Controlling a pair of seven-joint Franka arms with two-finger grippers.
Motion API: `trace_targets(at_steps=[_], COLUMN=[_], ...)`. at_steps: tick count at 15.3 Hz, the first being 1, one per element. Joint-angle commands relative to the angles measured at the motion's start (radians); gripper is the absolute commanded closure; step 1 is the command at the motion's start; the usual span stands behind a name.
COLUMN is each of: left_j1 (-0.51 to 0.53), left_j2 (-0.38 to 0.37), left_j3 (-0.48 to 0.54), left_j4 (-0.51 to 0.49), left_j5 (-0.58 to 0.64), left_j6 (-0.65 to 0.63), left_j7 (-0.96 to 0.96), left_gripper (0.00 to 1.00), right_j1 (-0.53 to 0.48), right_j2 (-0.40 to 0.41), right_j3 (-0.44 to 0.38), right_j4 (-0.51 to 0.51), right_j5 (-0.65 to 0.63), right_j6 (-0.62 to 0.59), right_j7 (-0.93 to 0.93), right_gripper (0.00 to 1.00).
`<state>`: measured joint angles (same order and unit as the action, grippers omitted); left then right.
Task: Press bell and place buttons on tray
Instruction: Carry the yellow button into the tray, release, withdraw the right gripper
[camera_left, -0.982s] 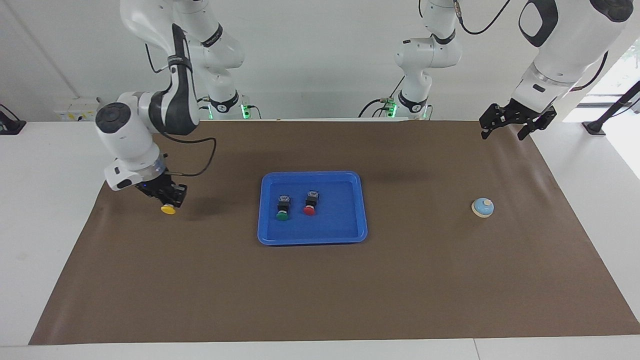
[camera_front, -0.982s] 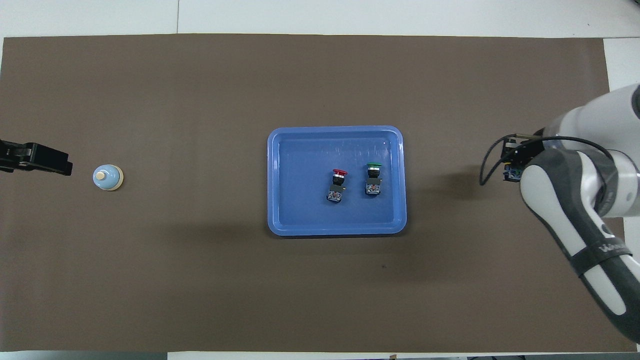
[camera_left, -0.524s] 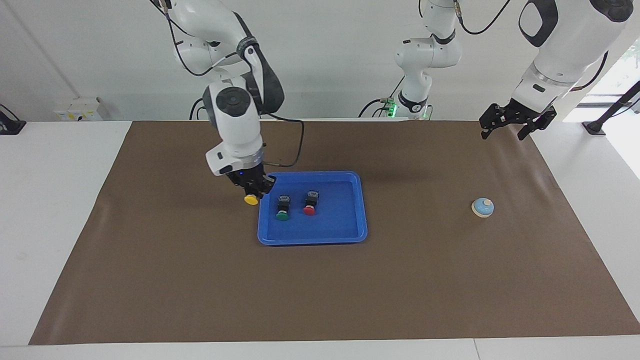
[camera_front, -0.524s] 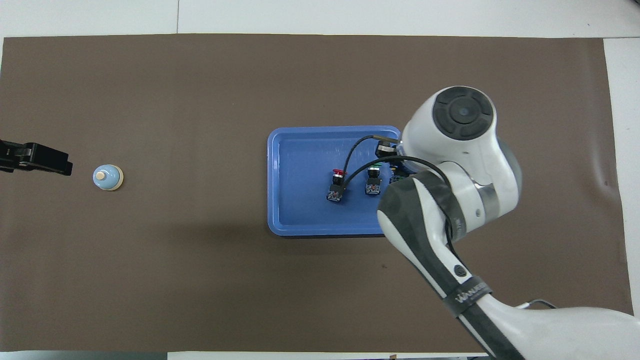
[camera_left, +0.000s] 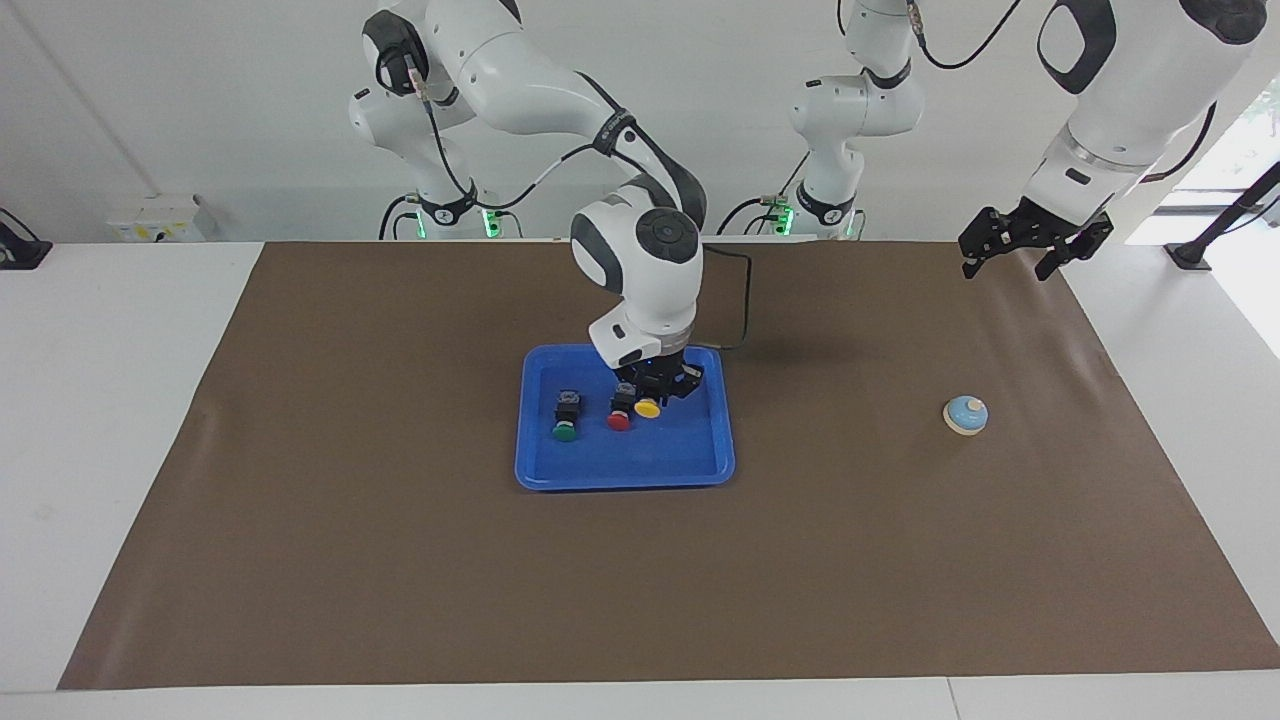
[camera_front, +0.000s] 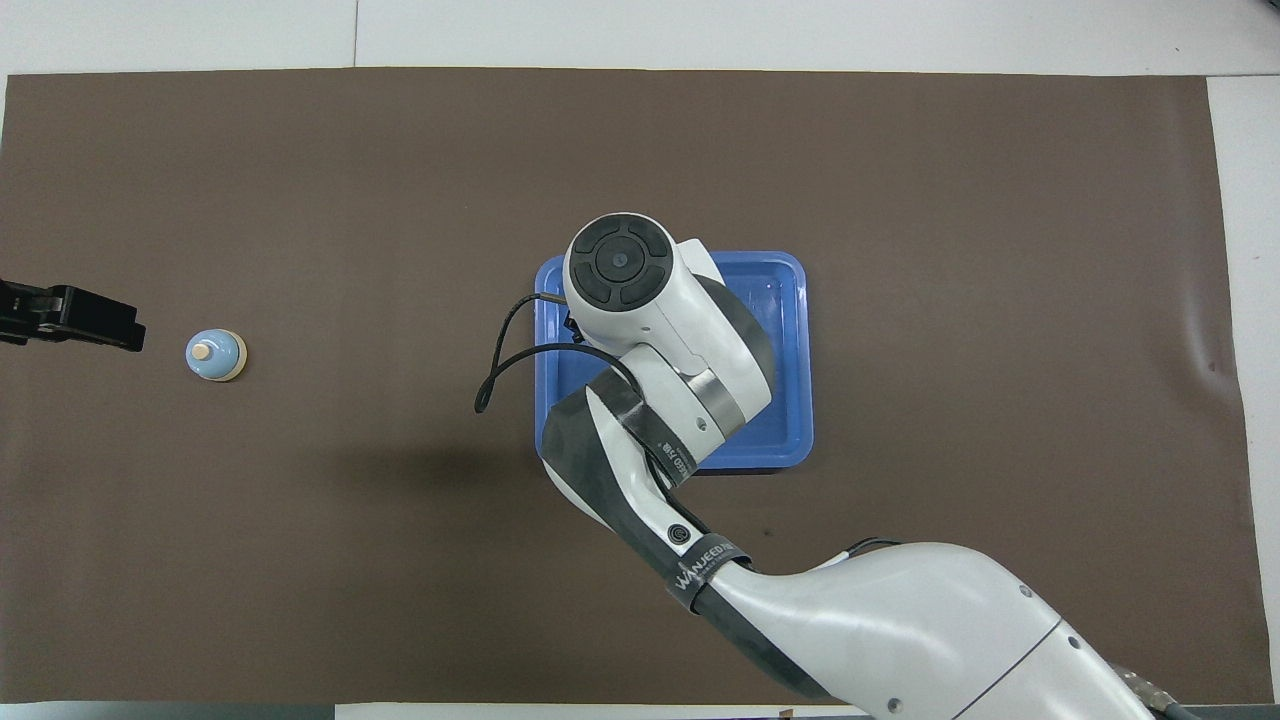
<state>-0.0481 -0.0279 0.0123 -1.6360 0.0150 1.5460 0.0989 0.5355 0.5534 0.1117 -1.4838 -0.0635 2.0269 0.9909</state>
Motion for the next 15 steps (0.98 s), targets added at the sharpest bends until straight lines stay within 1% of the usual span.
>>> trace_targets(at_steps=[1,5,7,8,9,12,13,15], left_j1=[-0.006,-0.006,-0.006,-0.006,-0.006,-0.006,-0.006,-0.006], left_j2=[-0.007,-0.007,-0.007,-0.007,-0.007,-0.007,-0.007,-0.007], left_j3=[0.006,0.006,0.006,0.006,0.006,0.006,0.006,0.006], left_j4=[-0.004,-0.004,-0.004,-0.004,-0.004,-0.004,-0.004,-0.004], left_j5=[-0.004,-0.004,-0.004,-0.004,-0.004,-0.004,-0.004,-0.004], left_j6=[0.008,0.008,0.008,0.008,0.008,0.008,0.008,0.008], left_j7=[-0.011,-0.011,-0.011,-0.011,-0.011,-0.011,-0.011,-0.011], left_gripper=[0.0,0.0,0.0,0.0,0.0,0.0,0.0,0.0], right_j1=[0.017,0.041,0.04,0.04,0.04,0.025,0.008,-0.058], right_j2=[0.045,0.04,0.036,0.036,0.036,0.028,0.008,-0.033], right_j3=[-0.004,-0.004,-0.004,-0.004,-0.004,-0.003,-0.004,-0.001], right_j4=[0.025,-0.091,-0.102,-0.102,-0.098,-0.066,-0.059,-0.032], right_j5=[-0.012,-0.013,-0.009,-0.003,0.002,0.007,0.008,0.011], right_j6=[0.048,0.165,0.168,0.165,0.159,0.128,0.109,0.034], right_j7=[-0.003,-0.005,0.006,0.011,0.032,0.087,0.086,0.08], right_gripper=[1.0,1.0,1.0,0.74,0.01,0.0,0.0,0.0])
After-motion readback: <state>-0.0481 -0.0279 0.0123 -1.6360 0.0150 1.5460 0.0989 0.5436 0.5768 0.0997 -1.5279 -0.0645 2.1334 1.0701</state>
